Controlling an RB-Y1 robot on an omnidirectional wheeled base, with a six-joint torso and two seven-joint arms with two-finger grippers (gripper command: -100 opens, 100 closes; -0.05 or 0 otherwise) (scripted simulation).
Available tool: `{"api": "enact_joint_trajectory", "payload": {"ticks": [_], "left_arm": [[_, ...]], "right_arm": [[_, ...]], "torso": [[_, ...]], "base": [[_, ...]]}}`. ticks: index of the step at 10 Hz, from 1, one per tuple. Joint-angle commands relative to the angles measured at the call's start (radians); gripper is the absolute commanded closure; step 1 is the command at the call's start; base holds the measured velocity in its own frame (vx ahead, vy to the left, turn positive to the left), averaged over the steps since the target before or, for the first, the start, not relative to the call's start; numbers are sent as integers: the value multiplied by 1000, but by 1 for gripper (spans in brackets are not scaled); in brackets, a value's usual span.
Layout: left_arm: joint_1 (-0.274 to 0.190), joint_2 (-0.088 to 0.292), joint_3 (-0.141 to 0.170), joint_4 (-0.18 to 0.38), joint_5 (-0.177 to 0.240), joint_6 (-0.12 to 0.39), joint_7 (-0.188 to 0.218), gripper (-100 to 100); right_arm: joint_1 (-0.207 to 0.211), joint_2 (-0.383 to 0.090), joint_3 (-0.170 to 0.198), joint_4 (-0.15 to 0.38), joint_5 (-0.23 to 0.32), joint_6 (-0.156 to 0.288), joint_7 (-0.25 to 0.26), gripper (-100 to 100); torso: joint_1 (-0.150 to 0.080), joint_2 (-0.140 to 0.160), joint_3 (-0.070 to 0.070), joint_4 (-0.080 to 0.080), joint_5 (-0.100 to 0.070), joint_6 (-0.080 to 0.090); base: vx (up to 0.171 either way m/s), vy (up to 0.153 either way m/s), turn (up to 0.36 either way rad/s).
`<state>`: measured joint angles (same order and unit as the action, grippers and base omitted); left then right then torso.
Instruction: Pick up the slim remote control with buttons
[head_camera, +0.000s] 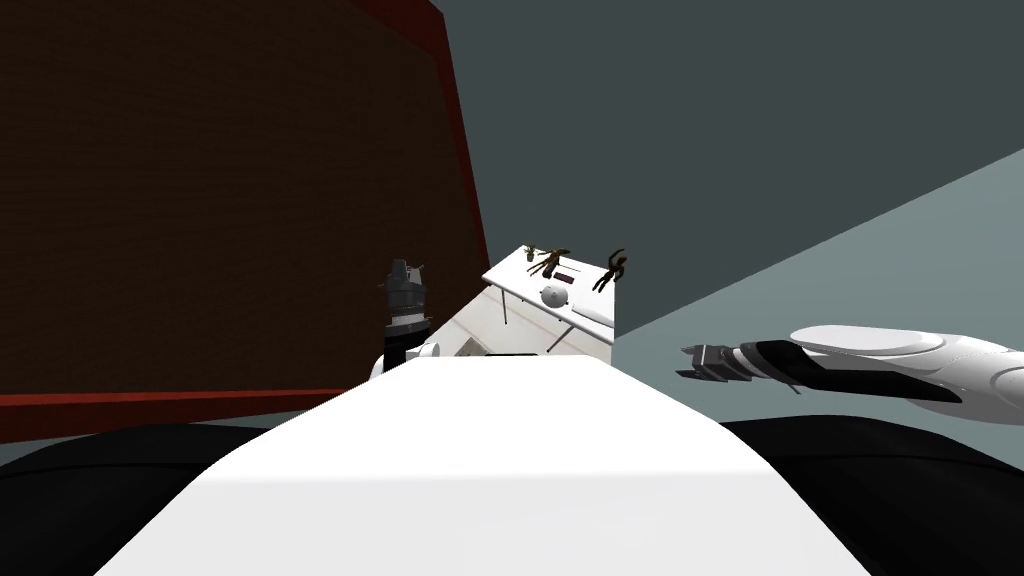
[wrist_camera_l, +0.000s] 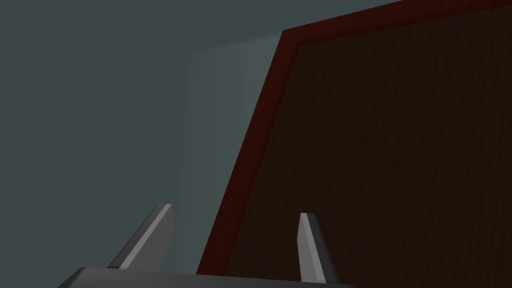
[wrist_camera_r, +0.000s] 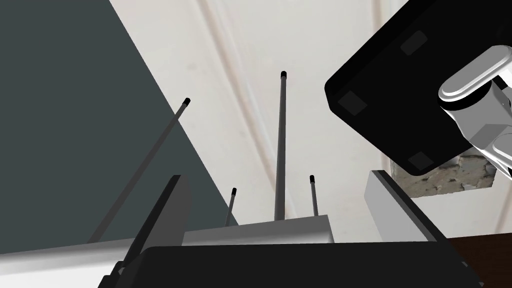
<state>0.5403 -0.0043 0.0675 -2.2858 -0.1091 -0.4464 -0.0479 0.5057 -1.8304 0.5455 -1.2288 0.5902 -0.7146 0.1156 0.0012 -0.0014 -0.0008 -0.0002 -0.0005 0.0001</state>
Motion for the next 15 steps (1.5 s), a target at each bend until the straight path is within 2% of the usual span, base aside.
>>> {"api": "enact_joint_trajectory", "payload": {"ticks": [1,15], "left_arm": [[0,0,0,0,0,0,0,0],[0,0,0,0,0,0,0,0]], "right_arm": [[1,-1,1,-1,1,1,0,-100],[12,-11,13,-25,35,19,-11,-100]], "torso": [[0,0,0,0,0,0],[1,2,1,0,0,0]], "base": [[11,20,7],[17,15,30]]}}
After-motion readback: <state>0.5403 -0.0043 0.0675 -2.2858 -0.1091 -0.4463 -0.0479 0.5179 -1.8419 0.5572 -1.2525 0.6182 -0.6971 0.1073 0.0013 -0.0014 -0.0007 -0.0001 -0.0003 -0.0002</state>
